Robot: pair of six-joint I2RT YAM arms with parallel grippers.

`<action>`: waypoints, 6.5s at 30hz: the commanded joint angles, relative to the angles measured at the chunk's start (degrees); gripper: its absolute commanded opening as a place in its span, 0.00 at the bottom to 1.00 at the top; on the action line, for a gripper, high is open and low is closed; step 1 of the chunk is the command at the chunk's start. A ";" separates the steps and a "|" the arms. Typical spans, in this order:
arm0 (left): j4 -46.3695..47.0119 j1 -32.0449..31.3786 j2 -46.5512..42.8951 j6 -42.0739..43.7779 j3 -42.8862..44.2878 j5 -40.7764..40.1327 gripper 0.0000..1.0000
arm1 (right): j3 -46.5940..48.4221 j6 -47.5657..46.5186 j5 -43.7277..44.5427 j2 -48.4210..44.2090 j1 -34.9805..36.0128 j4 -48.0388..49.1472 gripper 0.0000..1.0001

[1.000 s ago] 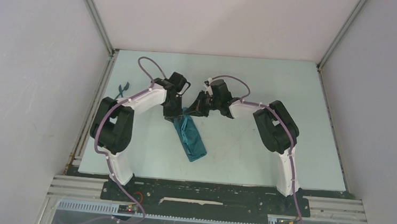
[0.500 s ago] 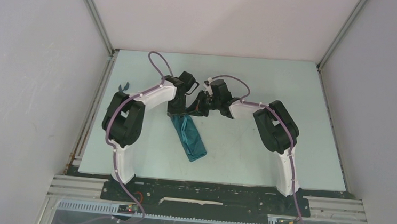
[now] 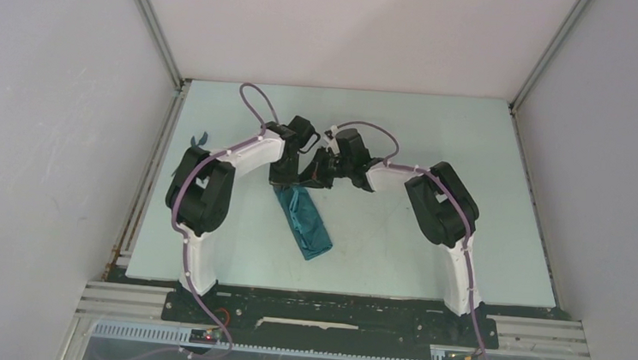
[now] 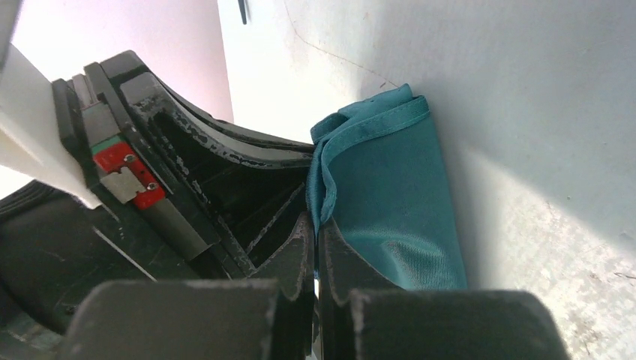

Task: Fold the napkin into a case and place the utensils inside
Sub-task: Grasp the top corner of the smaller rectangle folded napkin from the folded napkin.

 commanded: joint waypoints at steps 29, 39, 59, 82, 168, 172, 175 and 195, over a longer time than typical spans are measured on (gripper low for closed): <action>4.57 5.50 -7.61 1.55 -6.30 12.18 0.00 | -1.57 -1.44 -5.74 1.10 1.72 10.26 0.38; 5.43 5.60 -7.82 1.46 -7.39 12.52 0.00 | -1.74 -1.69 -5.68 -0.28 -0.04 9.54 0.40; 6.20 5.67 -9.21 2.42 -7.11 13.89 0.00 | -1.54 0.19 -7.53 3.27 1.22 12.89 0.00; 6.53 8.05 -10.08 1.71 -8.97 18.17 0.00 | 2.70 2.30 -8.08 9.58 2.48 13.76 0.18; 8.51 10.13 -12.57 1.03 -12.32 22.88 0.00 | 11.74 -6.36 -12.92 15.14 4.32 2.53 0.14; 8.51 10.12 -11.92 0.91 -11.95 23.64 0.00 | 15.01 -4.66 -11.08 18.12 6.52 2.80 0.10; 8.24 10.02 -11.01 0.55 -11.91 23.32 0.00 | 14.84 -2.41 -11.60 18.05 6.31 5.18 0.09; 7.68 10.26 -11.75 0.72 -12.73 22.28 0.00 | 4.21 -9.06 -13.65 4.49 2.54 0.23 0.31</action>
